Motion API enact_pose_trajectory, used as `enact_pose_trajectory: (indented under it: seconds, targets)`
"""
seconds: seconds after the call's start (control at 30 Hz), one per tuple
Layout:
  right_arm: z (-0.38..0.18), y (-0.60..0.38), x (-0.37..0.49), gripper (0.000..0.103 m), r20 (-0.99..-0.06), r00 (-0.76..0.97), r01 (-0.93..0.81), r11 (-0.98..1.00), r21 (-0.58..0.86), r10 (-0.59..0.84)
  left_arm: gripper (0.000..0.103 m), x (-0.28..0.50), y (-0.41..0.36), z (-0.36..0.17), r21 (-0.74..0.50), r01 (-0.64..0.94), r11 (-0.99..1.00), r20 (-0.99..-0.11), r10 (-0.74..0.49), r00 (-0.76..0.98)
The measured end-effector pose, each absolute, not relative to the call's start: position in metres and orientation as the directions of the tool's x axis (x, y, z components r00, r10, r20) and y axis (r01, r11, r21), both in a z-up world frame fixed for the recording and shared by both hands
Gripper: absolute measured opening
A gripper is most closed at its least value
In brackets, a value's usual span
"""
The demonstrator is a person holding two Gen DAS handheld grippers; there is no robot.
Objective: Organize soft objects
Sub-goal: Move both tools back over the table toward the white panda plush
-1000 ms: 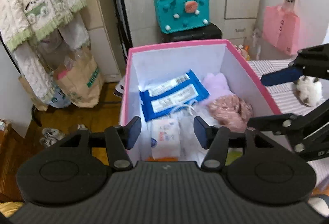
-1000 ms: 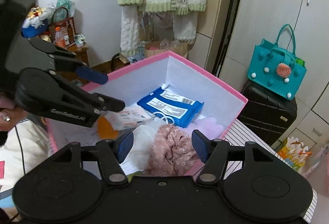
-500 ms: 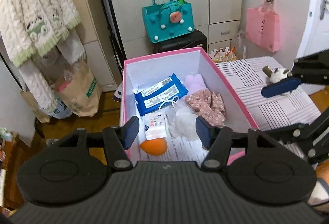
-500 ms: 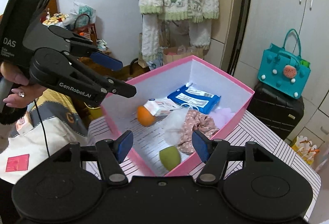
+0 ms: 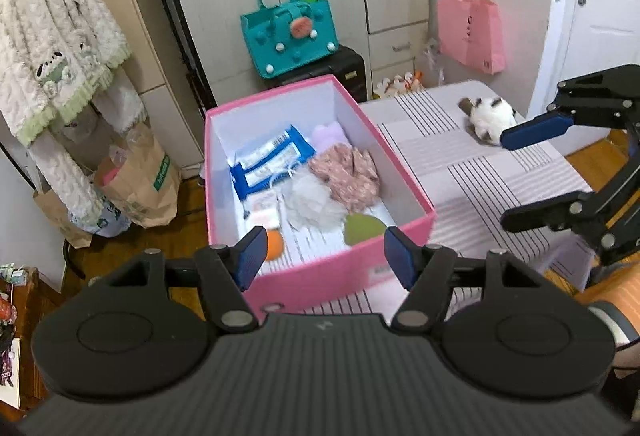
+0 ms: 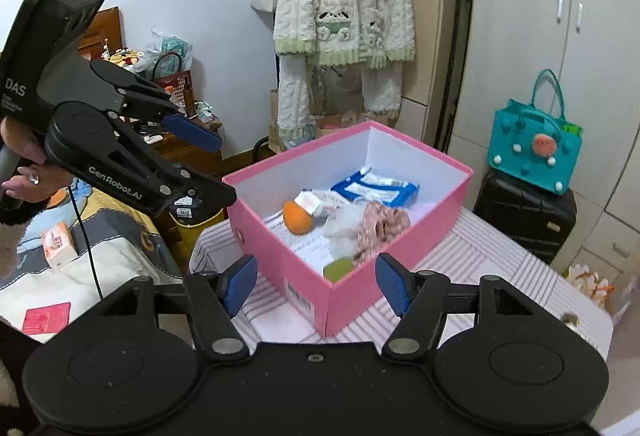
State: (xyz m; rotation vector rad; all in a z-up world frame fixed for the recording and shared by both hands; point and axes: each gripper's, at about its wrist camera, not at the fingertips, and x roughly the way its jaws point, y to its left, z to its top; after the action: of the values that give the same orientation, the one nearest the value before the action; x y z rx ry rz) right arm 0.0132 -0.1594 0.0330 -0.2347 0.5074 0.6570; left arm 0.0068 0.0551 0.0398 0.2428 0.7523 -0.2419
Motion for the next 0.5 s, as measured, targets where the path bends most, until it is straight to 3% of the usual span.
enact_pose_trajectory:
  seconds: [0.5]
  targets:
    - [-0.003, -0.214, -0.018, 0.072, -0.562, 0.694, -0.539, 0.842, 0.007, 0.449, 0.064, -0.022, -0.013, 0.016, 0.160, 0.472, 0.867, -0.731, -0.217, 0.646]
